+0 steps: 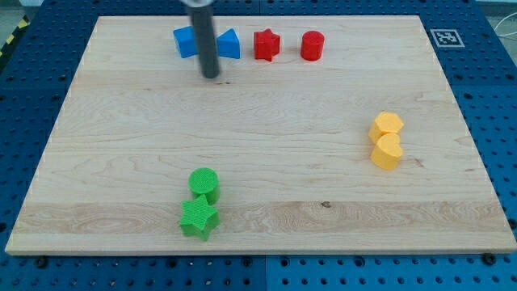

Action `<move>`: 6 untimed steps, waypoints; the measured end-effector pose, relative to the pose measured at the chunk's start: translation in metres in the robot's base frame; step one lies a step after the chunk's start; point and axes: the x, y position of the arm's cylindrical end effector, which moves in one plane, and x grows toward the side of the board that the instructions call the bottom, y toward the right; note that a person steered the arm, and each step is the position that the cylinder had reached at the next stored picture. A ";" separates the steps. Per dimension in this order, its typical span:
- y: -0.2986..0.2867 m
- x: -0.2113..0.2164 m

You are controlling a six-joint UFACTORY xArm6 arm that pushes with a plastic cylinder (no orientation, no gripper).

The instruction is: Move your arm towards the center right

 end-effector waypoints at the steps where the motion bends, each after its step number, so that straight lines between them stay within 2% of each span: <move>1: 0.084 0.010; 2: 0.125 0.019; 5: 0.151 0.021; 6: 0.193 0.037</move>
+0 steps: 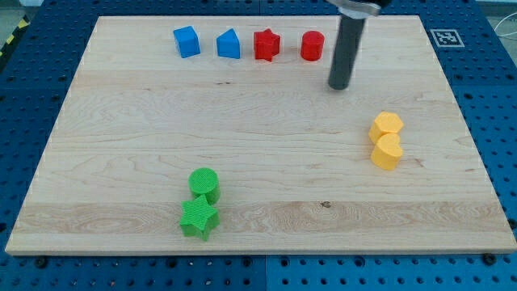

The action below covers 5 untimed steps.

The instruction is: Move your arm towards the center right

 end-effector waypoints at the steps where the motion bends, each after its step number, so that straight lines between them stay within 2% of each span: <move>1: 0.039 0.037; 2: 0.076 0.068; 3: 0.103 0.074; 4: 0.106 0.096; 5: 0.074 0.108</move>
